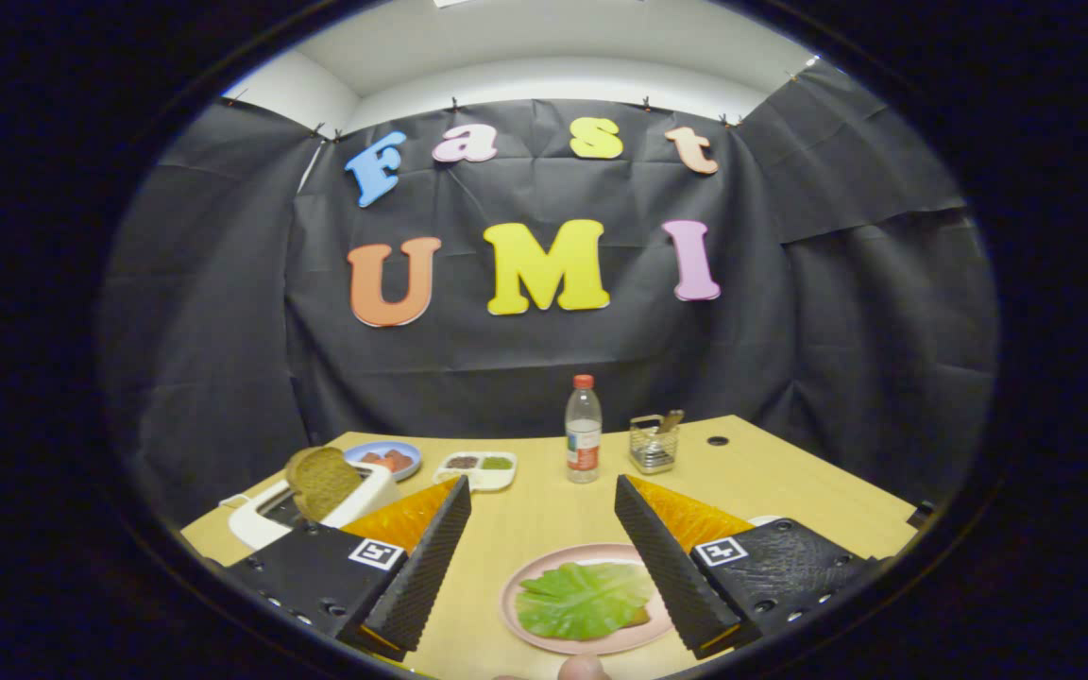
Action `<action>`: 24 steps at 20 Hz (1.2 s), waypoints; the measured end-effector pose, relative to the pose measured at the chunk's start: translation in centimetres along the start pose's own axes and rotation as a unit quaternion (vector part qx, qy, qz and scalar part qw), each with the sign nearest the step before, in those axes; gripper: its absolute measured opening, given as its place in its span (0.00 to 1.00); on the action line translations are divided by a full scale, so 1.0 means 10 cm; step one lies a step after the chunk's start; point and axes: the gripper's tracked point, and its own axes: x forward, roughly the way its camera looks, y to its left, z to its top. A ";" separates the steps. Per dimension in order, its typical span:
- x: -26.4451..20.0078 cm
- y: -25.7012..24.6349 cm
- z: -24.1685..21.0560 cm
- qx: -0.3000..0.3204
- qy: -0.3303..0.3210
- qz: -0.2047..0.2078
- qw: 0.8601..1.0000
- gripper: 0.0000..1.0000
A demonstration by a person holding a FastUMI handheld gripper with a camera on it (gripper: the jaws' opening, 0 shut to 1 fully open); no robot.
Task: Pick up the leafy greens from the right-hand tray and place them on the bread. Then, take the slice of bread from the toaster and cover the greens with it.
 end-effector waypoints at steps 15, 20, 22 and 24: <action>0.75 1.84 -0.60 -0.065 0.074 0.052 0.994 0.85; 0.94 1.91 -0.60 -0.057 0.087 0.050 0.993 0.49; 0.92 1.88 -0.57 -0.061 0.087 0.047 0.993 0.21; 0.88 1.85 -0.54 -0.055 0.087 0.054 0.993 0.14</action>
